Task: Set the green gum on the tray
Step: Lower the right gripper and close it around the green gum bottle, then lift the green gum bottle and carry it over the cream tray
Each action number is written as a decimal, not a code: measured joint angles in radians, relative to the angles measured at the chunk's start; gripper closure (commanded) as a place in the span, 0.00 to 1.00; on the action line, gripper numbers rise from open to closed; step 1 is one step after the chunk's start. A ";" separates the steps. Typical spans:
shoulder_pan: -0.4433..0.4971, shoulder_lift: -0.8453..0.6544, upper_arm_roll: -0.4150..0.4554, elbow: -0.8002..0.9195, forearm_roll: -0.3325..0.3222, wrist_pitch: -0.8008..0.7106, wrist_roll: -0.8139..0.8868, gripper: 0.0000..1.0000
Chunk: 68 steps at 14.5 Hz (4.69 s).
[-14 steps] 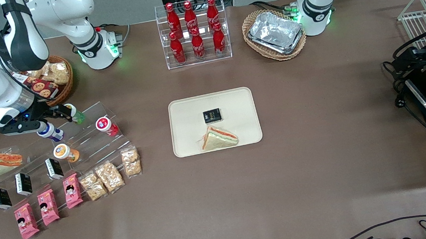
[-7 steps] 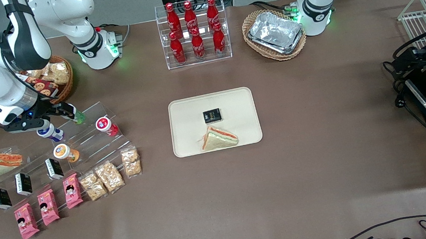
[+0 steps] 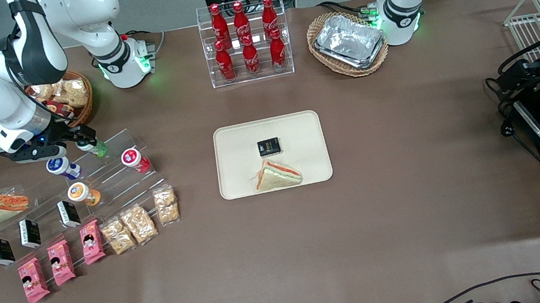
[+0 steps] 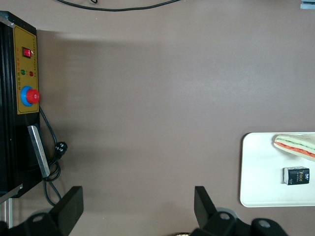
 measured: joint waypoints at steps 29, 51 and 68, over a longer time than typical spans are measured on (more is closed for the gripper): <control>0.015 -0.006 0.014 -0.057 0.000 0.048 0.063 0.52; 0.444 0.331 0.041 0.800 0.105 -0.511 0.577 0.51; 0.734 0.660 0.040 0.425 0.111 0.271 0.739 0.50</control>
